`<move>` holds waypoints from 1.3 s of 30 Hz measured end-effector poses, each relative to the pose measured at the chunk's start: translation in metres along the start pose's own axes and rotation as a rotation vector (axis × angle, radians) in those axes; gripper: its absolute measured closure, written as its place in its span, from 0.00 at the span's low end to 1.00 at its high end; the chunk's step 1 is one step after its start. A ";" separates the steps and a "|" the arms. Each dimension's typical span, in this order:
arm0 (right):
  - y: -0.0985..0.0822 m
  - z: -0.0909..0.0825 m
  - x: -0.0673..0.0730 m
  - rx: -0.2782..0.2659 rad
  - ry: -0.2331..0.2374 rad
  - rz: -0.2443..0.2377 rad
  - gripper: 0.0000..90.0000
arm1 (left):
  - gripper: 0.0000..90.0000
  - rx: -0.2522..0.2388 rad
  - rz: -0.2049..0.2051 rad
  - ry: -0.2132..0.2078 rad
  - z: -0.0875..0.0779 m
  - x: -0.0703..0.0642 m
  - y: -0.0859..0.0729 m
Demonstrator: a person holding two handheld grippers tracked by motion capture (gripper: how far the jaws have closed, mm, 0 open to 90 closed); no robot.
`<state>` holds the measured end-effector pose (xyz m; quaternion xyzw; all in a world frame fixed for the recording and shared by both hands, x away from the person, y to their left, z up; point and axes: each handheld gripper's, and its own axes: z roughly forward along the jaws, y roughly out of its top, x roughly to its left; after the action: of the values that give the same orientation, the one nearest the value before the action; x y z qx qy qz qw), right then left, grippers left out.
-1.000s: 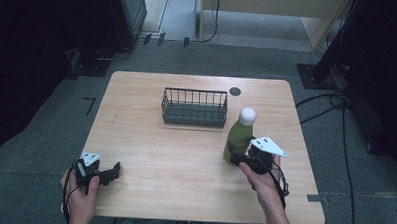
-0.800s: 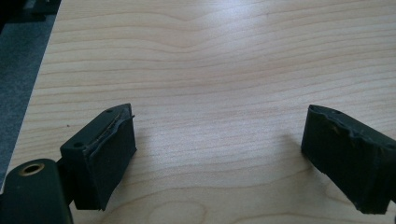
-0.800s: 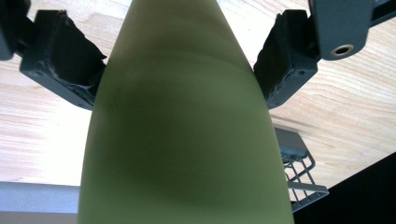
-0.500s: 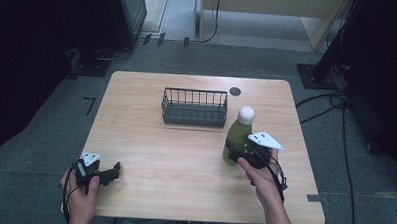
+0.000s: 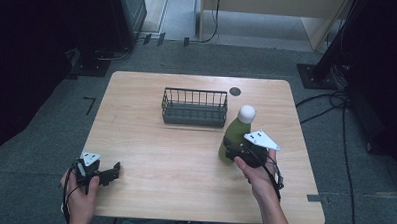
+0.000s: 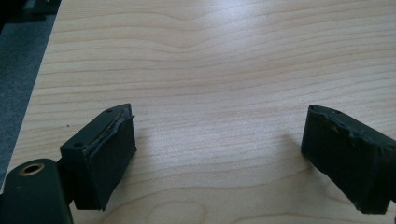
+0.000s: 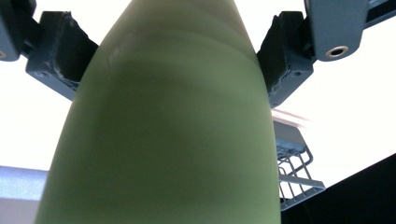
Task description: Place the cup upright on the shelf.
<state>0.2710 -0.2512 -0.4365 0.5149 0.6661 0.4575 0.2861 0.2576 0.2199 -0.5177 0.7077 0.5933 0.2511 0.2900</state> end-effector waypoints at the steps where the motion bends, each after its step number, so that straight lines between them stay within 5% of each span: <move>1: 0.000 0.000 0.000 0.000 0.000 0.000 0.23 | 0.12 0.000 0.000 0.000 0.000 0.000 0.000; 22: 0.035 0.012 0.028 -0.073 0.023 -0.020 0.23 | 0.12 0.000 0.000 0.000 0.000 0.000 0.000; 39: 0.082 0.022 0.044 -0.129 0.029 -0.031 0.23 | 0.12 -0.001 -0.001 0.000 0.000 0.000 0.000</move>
<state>0.3111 -0.1989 -0.3673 0.4783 0.6471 0.5026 0.3159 0.2577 0.2198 -0.5177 0.7072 0.5936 0.2510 0.2906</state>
